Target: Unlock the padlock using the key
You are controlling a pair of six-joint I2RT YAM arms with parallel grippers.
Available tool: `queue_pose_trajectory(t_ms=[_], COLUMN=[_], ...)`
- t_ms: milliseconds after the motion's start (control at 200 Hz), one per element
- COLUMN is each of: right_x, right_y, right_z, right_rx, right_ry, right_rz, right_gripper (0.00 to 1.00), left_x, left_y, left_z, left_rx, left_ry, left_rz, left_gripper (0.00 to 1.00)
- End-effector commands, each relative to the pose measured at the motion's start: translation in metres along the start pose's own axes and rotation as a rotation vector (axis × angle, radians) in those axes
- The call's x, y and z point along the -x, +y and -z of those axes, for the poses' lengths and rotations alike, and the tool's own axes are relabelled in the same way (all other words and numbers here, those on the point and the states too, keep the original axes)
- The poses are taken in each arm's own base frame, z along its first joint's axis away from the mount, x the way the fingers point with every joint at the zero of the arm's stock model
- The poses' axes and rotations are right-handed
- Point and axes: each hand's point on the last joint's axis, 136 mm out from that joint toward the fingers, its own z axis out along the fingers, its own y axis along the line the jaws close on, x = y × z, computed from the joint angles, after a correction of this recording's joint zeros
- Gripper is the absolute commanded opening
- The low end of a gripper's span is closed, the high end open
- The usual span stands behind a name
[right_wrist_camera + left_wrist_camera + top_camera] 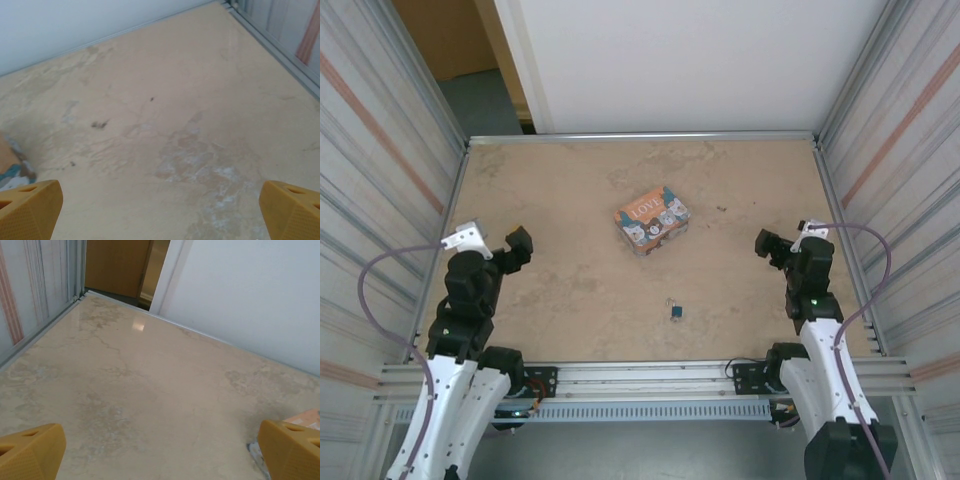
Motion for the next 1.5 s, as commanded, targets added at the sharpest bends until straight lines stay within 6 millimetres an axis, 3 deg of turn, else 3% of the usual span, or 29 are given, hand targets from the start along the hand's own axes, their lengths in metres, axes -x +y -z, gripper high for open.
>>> queue_pose_trajectory(t_ms=[0,205,516,641,777,1007,1157,1493], right_x=[0.014,-0.001,-0.021,-0.017,-0.012,-0.034,-0.036,-0.037], right_y=[-0.011,-0.015,-0.006,0.004,0.012,0.015,0.017,0.021], right_z=[-0.008,-0.033,-0.065,-0.075,-0.084,-0.108,-0.123,-0.125], right_rx=[-0.034,-0.041,0.032,0.076,0.106,0.119,0.109,0.082], right_ry=[-0.092,-0.052,-0.055,-0.079,-0.107,-0.096,-0.012,-0.002], right_rz=[-0.035,-0.008,0.076,0.097,0.114,0.159,0.164,0.202], right_gripper=[0.99,0.99,0.99,0.99,0.99,0.99,0.99,0.99], left_x=[0.003,-0.015,-0.034,-0.041,-0.045,-0.049,-0.052,-0.064], left_y=[0.001,0.022,0.025,0.028,0.03,0.032,0.033,0.031], left_z=[-0.011,-0.032,-0.063,-0.071,-0.075,-0.08,-0.083,-0.101], left_rx=[0.01,0.134,0.155,0.14,0.13,0.122,0.119,0.086], left_ry=[-0.061,-0.041,0.001,0.024,0.036,0.054,0.061,0.061], left_rz=[-0.1,-0.137,-0.269,-0.261,-0.255,-0.263,-0.268,-0.274], left_gripper=[0.99,0.99,0.99,0.99,0.99,0.99,0.99,0.99])
